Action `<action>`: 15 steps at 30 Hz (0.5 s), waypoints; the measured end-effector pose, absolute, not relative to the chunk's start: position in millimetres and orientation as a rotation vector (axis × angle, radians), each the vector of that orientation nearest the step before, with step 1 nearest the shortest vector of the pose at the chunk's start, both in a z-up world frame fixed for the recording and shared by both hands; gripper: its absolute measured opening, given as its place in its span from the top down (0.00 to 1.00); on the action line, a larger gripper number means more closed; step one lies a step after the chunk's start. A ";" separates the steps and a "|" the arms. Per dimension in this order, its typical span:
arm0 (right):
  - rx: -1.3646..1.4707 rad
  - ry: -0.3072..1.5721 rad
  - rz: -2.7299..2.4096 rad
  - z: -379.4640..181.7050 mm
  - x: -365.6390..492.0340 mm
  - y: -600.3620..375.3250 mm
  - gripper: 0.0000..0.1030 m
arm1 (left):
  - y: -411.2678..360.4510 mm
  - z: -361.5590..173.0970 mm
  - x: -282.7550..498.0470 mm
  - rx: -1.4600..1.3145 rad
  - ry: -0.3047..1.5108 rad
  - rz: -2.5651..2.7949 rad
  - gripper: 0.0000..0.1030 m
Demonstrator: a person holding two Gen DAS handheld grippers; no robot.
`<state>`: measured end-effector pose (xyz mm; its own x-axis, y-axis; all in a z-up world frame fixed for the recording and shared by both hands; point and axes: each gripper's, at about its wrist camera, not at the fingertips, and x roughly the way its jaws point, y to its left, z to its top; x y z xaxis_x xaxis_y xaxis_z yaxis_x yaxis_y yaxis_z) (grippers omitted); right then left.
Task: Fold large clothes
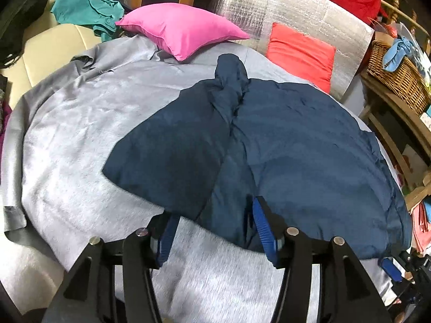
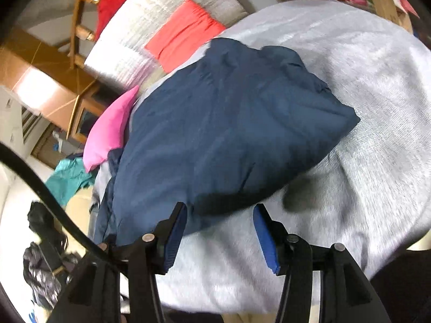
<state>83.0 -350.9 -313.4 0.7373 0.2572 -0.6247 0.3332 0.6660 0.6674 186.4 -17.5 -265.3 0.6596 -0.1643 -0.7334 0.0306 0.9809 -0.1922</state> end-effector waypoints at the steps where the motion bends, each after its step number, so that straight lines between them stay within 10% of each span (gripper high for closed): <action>1: 0.844 0.762 -0.034 -308.8 80.6 -347.4 0.47 | -18.0 -263.2 182.8 -0.158 0.841 -0.108 0.44; 10: 0.750 0.717 0.010 -273.1 105.9 -338.0 0.47 | -45.3 -218.5 161.8 0.013 0.665 -0.116 0.27; 15: 0.750 0.819 -0.015 -302.6 140.7 -339.5 0.47 | -60.7 -269.3 210.7 0.105 0.888 -0.085 0.27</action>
